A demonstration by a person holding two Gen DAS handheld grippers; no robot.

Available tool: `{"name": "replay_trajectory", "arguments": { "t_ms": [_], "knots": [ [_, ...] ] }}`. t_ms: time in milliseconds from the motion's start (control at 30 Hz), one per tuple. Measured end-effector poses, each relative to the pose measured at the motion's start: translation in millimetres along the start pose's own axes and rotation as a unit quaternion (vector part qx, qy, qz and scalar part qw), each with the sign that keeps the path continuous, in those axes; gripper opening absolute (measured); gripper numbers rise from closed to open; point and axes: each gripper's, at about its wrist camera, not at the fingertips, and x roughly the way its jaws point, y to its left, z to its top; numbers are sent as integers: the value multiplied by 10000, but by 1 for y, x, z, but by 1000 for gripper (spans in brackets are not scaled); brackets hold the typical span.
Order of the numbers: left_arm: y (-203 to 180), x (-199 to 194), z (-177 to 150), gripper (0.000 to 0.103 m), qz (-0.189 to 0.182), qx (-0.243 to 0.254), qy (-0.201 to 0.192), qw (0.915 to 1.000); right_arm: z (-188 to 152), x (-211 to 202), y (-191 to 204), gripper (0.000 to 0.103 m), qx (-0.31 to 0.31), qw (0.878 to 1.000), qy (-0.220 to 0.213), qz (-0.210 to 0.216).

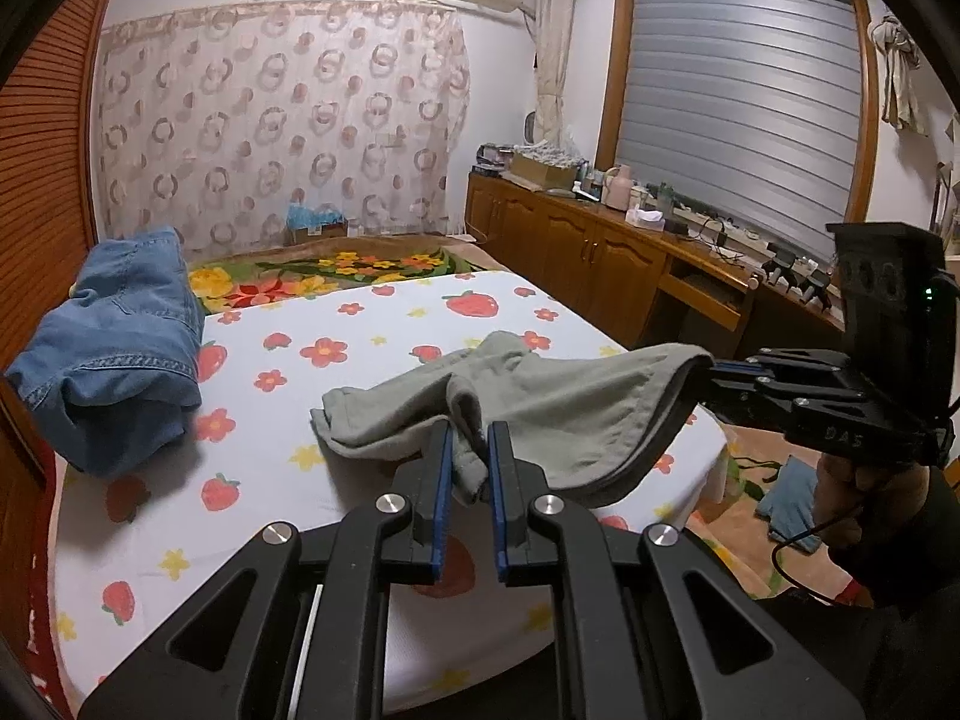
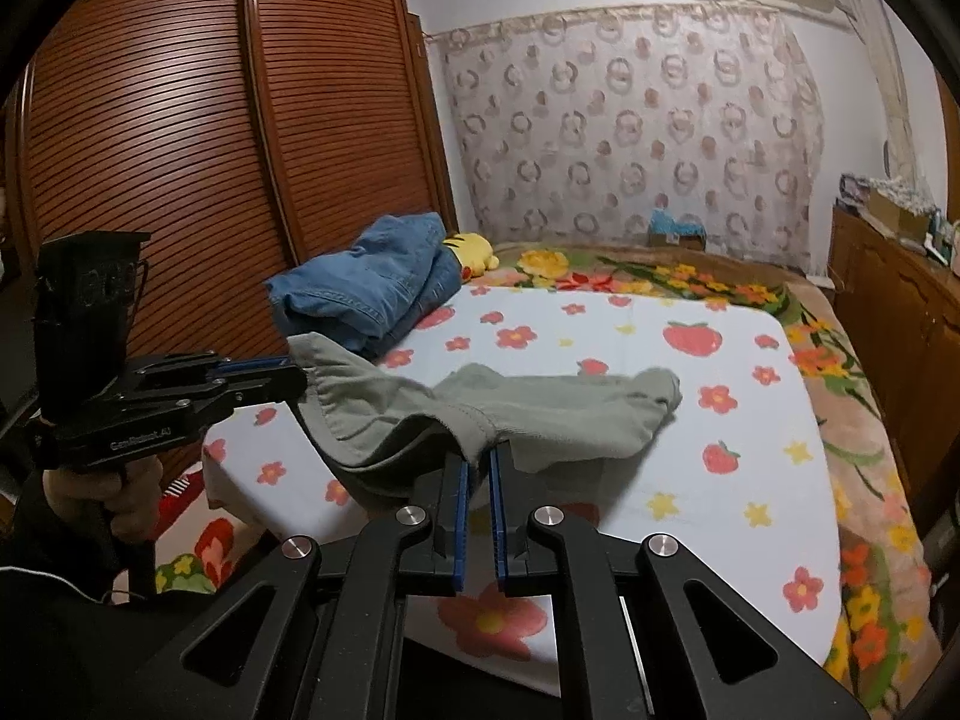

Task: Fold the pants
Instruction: 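Lift the hem with both tools and fold it toward the waistband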

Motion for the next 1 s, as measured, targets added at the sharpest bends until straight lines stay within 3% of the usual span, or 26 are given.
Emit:
{"name": "replay_trajectory", "arguments": {
  "t_ms": [467, 1000],
  "knots": [
    [22, 44, -32, 12, 32, -400, 555, 9977, -9, 46, -20, 6, 235, 9990, 389, -48],
    [48, 75, 18, 12, 292, -318, 330, 9985, 30, 100, -41, 6, 182, 9993, 153, -275]
  ]
}}
